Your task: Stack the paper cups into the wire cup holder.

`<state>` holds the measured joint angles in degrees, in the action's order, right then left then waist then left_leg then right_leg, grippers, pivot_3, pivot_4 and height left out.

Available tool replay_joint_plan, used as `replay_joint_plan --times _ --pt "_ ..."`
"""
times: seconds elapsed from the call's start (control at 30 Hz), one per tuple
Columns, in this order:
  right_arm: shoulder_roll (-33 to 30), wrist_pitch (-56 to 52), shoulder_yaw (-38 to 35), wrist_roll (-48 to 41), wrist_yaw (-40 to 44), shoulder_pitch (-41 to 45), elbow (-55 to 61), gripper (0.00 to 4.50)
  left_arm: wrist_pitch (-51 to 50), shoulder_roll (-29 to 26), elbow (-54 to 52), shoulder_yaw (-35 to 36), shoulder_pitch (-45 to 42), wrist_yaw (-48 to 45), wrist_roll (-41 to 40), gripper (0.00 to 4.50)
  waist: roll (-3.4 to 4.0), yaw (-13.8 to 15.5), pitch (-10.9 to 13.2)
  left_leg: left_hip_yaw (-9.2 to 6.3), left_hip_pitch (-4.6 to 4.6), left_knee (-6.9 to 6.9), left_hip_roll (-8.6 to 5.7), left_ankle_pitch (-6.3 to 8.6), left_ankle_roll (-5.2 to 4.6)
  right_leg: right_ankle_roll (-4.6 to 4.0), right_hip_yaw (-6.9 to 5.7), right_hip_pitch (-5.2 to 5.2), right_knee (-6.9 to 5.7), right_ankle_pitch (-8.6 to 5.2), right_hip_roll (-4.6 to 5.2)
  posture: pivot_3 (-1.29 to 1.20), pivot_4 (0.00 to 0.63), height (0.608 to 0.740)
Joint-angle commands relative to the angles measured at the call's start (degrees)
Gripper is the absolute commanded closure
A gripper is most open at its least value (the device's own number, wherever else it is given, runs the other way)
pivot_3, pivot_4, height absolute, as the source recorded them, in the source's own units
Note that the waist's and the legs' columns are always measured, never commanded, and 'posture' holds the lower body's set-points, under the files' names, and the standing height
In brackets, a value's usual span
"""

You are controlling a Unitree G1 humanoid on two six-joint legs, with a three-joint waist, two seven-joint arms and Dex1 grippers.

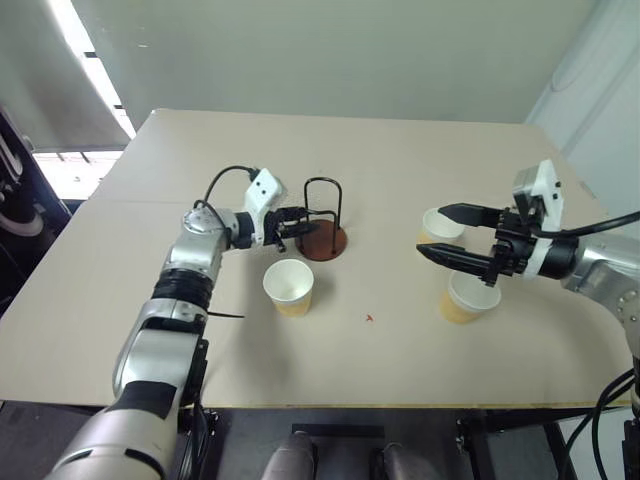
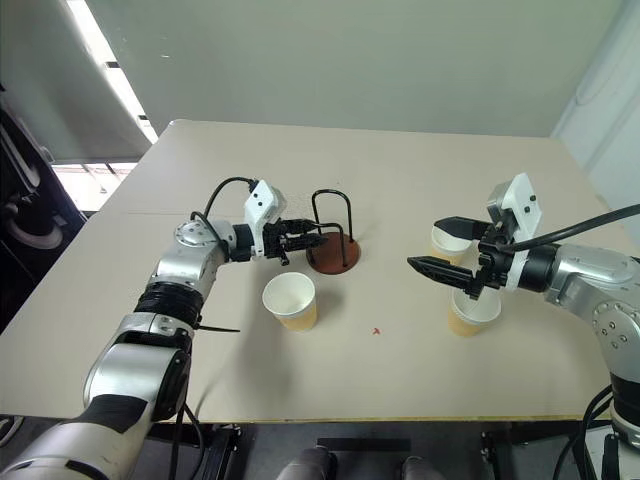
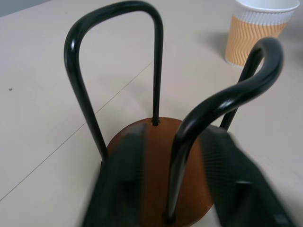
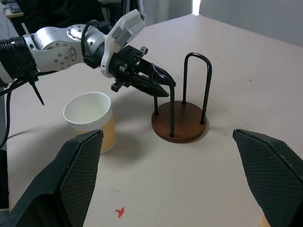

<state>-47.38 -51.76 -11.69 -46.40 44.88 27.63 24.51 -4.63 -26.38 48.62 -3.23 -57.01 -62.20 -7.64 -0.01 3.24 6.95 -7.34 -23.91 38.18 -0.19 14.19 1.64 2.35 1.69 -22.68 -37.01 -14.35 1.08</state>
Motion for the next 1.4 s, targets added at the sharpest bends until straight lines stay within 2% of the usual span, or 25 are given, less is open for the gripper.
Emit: replay_joint_plan --times 0.03,0.07,0.3,0.6,0.8,0.97,1.13,1.4 --pt "-1.43 0.64 -1.75 -0.21 0.16 0.05 0.66 0.00 0.24 -0.18 -1.03 1.08 -1.93 -1.29 -0.76 4.23 0.00 0.00 0.00 0.00 0.00 0.00 0.00 0.00 0.00 0.00 0.00 0.00 0.00 0.00 0.00 0.00 0.150 0.740" --pt "-1.64 0.77 -1.77 -0.01 0.27 -0.08 0.59 0.00 0.12 -0.24 -1.17 1.09 -2.04 -1.63 -0.81 4.46 0.00 0.00 0.00 0.00 0.00 0.00 0.00 0.00 0.00 0.00 0.00 0.00 0.00 0.00 0.00 0.00 0.150 0.740" --pt "-4.15 1.85 -2.00 0.86 1.96 -1.19 -0.08 0.00 -1.36 0.07 -5.31 1.02 -3.69 -3.72 -1.63 4.46 0.00 0.12 0.00 0.00 -0.06 0.02 -0.01 0.00 0.00 0.02 0.00 -0.02 0.01 0.00 0.00 0.00 0.150 0.740" --pt "-7.23 2.76 -4.38 0.78 2.80 -3.47 1.21 0.00 -9.39 2.52 -19.63 1.15 -5.13 -5.67 -7.31 4.46 0.00 0.32 0.00 0.03 -0.13 0.07 -0.03 0.02 -0.04 0.07 0.03 -0.05 0.00 0.00 0.00 0.00 0.150 0.740" --pt "-10.18 3.72 -8.14 0.26 4.31 -7.00 3.82 0.00 -18.80 3.10 -32.02 -1.43 -1.38 -9.88 -12.44 4.46 0.00 0.32 0.00 0.07 -0.13 0.06 -0.02 0.03 -0.05 0.10 0.05 -0.05 -0.02 -0.02 0.00 0.00 0.150 0.740" --pt "-15.34 3.27 -13.85 -0.51 8.79 -11.19 5.25 0.00 -24.10 0.47 -40.88 -5.49 3.11 -14.16 -14.32 4.46 0.00 0.46 0.00 0.12 -0.12 0.06 -0.02 0.04 -0.06 0.13 0.09 -0.04 -0.01 -0.03 0.01 0.00 0.150 0.740" --pt "-20.16 1.73 -18.54 -1.38 12.82 -15.48 7.04 0.00 -25.23 -0.84 -43.21 -8.05 4.69 -15.78 -14.18 4.46 0.01 0.60 0.00 0.13 -0.10 0.10 -0.02 0.04 -0.05 0.14 0.09 -0.01 -0.05 -0.02 0.02 0.00 0.150 0.740" --pt "-20.82 0.58 -20.92 -3.11 11.88 -15.60 9.79 0.00 -26.25 -0.99 -44.73 -10.79 5.96 -17.66 -14.73 4.46 0.00 0.60 0.00 0.17 -0.09 0.19 -0.02 0.06 -0.11 0.24 0.15 0.01 -0.05 0.01 0.02 0.00 0.150 0.740"
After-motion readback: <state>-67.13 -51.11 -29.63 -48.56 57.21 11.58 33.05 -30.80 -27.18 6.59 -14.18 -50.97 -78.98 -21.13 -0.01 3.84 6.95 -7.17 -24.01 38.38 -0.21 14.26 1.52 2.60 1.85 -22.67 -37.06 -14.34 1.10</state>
